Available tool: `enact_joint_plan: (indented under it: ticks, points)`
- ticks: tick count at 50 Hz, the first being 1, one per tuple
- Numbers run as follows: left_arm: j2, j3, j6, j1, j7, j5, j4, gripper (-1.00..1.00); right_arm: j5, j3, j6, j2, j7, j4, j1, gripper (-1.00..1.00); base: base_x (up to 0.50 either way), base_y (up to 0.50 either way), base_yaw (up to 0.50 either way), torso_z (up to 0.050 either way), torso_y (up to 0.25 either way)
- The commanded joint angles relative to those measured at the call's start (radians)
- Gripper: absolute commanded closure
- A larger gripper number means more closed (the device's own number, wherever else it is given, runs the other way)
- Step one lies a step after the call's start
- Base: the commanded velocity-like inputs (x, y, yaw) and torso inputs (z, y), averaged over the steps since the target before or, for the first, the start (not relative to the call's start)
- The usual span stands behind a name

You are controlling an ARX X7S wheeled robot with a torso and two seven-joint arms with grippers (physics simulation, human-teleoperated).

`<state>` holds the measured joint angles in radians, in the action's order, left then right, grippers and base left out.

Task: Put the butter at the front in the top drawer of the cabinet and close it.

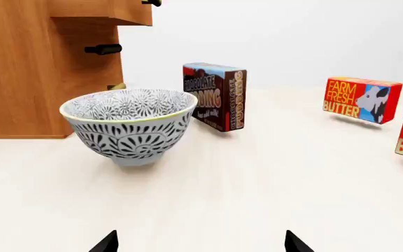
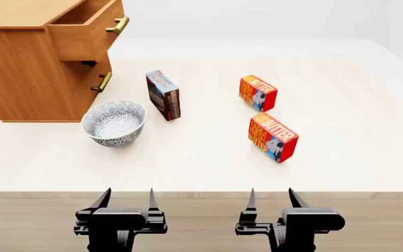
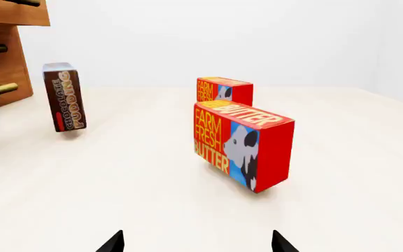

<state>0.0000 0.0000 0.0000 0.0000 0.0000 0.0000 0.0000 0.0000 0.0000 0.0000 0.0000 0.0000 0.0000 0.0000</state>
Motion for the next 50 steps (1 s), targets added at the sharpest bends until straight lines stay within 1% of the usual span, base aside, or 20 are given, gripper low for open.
enact_joint_plan:
  ticks: [1, 8, 14, 18, 20, 22, 25, 27, 30, 35, 37, 41, 42, 44, 48, 50]
  points:
    - [-0.015, 0.019, 0.005, 0.0, -0.019, -0.016, -0.003, -1.0, 0.012, -0.02, 0.0, 0.015, 0.023, -0.006, -0.002, -1.0, 0.0, 0.0, 0.0, 0.0, 0.0]
    - [-0.037, 0.047, 0.105, -0.002, -0.055, -0.028, -0.053, -1.0, 0.019, -0.054, -0.116, 0.045, 0.04, -0.019, -0.027, -1.0, 0.0, 0.0, 0.0, 0.0, 0.0]
    - [-0.051, 0.063, 0.153, 0.011, -0.078, -0.026, -0.012, -1.0, 0.035, -0.067, -0.206, 0.06, 0.045, -0.039, -0.049, -1.0, 0.0, 0.0, 0.0, 0.0, 0.0]
    - [-0.067, 0.07, 0.121, 0.017, -0.094, -0.011, 0.078, -1.0, 0.02, -0.074, -0.2, 0.077, 0.055, -0.107, -0.053, -1.0, 0.0, 0.0, 0.0, 0.0, 0.0]
    - [-0.076, 0.075, 0.089, 0.015, -0.099, 0.001, 0.136, -1.0, 0.007, -0.076, -0.165, 0.088, 0.06, -0.163, -0.049, -1.0, 0.0, 0.0, 0.0, 0.0, 0.0]
    - [-0.083, 0.08, 0.027, 0.004, -0.101, 0.007, 0.212, -1.0, -0.017, -0.077, -0.096, 0.097, 0.07, -0.228, -0.035, -1.0, 0.0, 0.0, 0.0, 0.0, 0.0]
    - [-0.091, 0.088, -0.119, -0.029, -0.095, 0.005, 0.305, -1.0, -0.043, -0.081, -0.012, 0.107, 0.078, -0.293, -0.009, -1.0, 0.0, 0.0, 0.0, 0.0, 0.0]
    - [-0.094, 0.091, -0.267, -0.077, -0.091, 0.001, 0.366, -1.0, -0.062, -0.085, 0.065, 0.115, 0.076, -0.334, 0.021, -1.0, 0.0, 0.0, 0.0, 0.0, 0.0]
    - [-0.1, 0.097, -0.414, -0.143, -0.076, -0.017, 0.425, -1.0, -0.075, -0.085, 0.181, 0.122, 0.073, -0.386, 0.064, -1.0, 0.0, 0.0, 0.0, 0.0, 0.0]
    - [-0.115, 0.105, -0.732, -0.304, -0.041, -0.062, 0.546, -1.0, -0.093, -0.102, 0.486, 0.147, 0.017, -0.532, 0.187, -1.0, 0.0, 0.0, 0.0, 0.0, 0.0]
    - [-0.12, 0.104, -0.921, -0.402, -0.017, -0.098, 0.613, -1.0, -0.104, -0.123, 0.678, 0.166, -0.028, -0.615, 0.276, -1.0, 0.0, 0.0, 0.0, 0.0, 0.0]
    - [-0.128, 0.108, -1.216, -0.594, 0.016, -0.146, 0.68, -1.0, -0.106, -0.15, 1.024, 0.187, -0.107, -0.714, 0.482, -1.0, 0.0, 0.0, 0.0, 0.0, 0.0]
    - [-0.126, 0.104, -1.274, -0.639, 0.022, -0.157, 0.687, -1.0, -0.103, -0.153, 1.083, 0.189, -0.12, -0.726, 0.523, -1.0, 0.0, 0.0, 0.0, 0.0, 0.0]
    - [-0.119, 0.099, -1.409, -0.766, 0.031, -0.175, 0.69, -1.0, -0.095, -0.166, 1.25, 0.193, -0.154, -0.738, 0.65, -1.0, 0.0, 0.0, 0.0, 0.0, 0.0]
    - [-0.11, 0.093, -1.556, -0.95, 0.047, -0.197, 0.639, -1.0, -0.064, -0.175, 1.451, 0.193, -0.214, -0.72, 0.828, -1.0, 0.0, 0.0, 0.0, 0.0, 0.0]
    - [-0.124, 0.093, -1.57, -1.022, 0.016, -0.263, 0.566, -1.0, -0.053, -0.176, 1.526, 0.188, -0.232, -0.692, 0.909, -1.0, 0.0, 0.0, 0.0, 0.0, 0.0]
